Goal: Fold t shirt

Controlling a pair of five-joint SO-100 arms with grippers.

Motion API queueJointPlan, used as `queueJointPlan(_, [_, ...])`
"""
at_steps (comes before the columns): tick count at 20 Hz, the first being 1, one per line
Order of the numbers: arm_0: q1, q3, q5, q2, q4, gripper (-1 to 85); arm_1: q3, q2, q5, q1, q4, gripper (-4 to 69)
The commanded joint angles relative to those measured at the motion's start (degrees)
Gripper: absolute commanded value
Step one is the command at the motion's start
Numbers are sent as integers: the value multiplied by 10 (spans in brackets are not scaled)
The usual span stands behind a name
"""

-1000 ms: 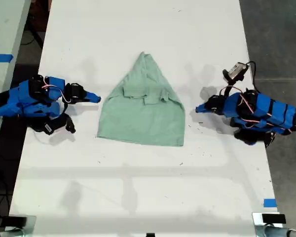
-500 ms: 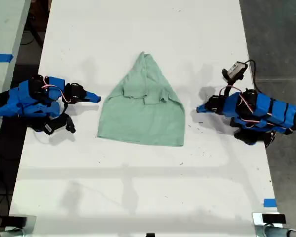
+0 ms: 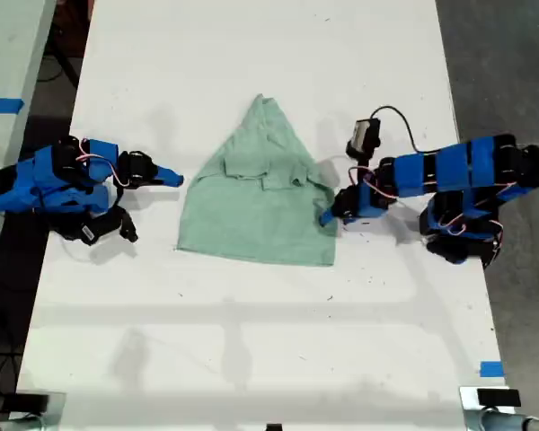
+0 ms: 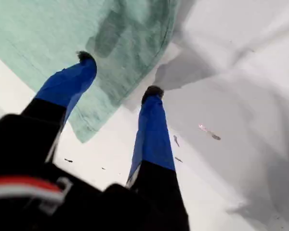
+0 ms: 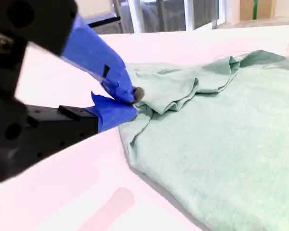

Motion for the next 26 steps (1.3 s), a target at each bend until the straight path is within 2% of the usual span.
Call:
queueJointPlan(1, [-6,-3,-9,4,-2,-1,-57,-63,25,-4,11,87])
queueJointPlan(2, [-6,-3,-9,4,-2,-1,-52,-73,32,0,21,20])
queueJointPlan(5, [-5,-3,-9,4,-2,-1,3,-6,38,7,28,16])
queueJointPlan(7, [-5,-3,-9,4,-2,-1,22,80,33,23,58,16])
queueJointPlan(10, [-7,-3,-9,4,-2,-1,-34,138,-48,23,14,16])
queueJointPlan(12, [-7,-3,-9,4,-2,-1,-141,50,-92,-3,-17,16])
queueJointPlan(15, [-7,-4,-9,4,-1,-1,-362,-167,-134,-41,-14,16])
queueJointPlan(18, [-6,-4,-9,4,0,-1,-621,-382,-157,-49,73,33])
queueJointPlan(20, [-5,-4,-9,4,1,-1,-712,-436,-161,-51,127,220])
queueJointPlan(22, [-6,-4,-9,4,1,-1,-708,-402,-149,-47,166,247])
queueJointPlan(26, [-6,-5,-9,4,2,-1,-619,-247,-137,-35,243,228])
